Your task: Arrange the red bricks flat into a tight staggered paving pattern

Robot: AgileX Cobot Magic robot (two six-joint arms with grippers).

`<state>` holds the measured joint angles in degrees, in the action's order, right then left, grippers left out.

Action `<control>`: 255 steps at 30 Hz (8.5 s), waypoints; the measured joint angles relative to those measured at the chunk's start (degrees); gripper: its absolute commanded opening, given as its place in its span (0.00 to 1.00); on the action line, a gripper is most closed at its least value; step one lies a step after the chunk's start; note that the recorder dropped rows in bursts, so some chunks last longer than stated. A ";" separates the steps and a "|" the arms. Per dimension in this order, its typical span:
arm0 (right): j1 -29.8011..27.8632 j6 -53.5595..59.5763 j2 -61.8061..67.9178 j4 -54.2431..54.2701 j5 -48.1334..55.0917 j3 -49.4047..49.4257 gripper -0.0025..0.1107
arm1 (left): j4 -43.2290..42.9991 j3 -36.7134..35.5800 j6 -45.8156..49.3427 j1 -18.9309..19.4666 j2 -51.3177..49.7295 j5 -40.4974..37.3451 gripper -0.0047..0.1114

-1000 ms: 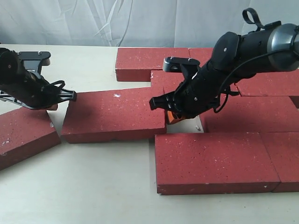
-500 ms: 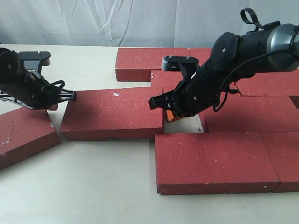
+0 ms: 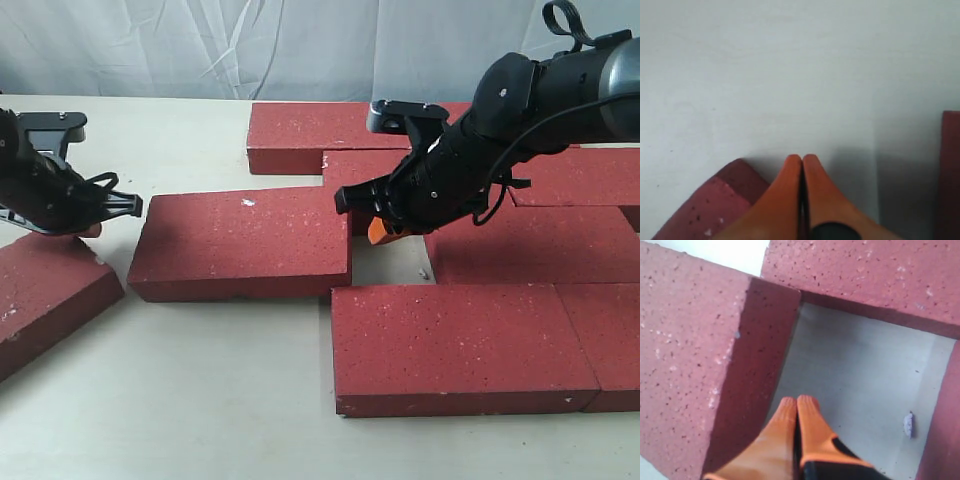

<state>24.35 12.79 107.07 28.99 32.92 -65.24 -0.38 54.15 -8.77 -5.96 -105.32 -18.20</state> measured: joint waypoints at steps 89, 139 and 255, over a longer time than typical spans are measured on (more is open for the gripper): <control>3.05 -6.05 -10.57 -11.30 3.11 0.00 0.02 | 12.18 3.38 9.15 -3.05 3.27 -10.23 0.04; 3.05 -15.46 -10.83 -22.42 5.52 0.00 0.02 | 6.06 5.12 9.30 -4.51 5.78 -17.41 0.04; -9.06 -16.24 -10.96 -16.45 11.99 -1.18 0.02 | 28.92 4.56 27.02 -7.60 -1.48 -16.31 0.04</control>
<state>15.29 -3.45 96.12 12.53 44.92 -66.41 28.54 58.72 18.24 -13.55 -106.81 -34.50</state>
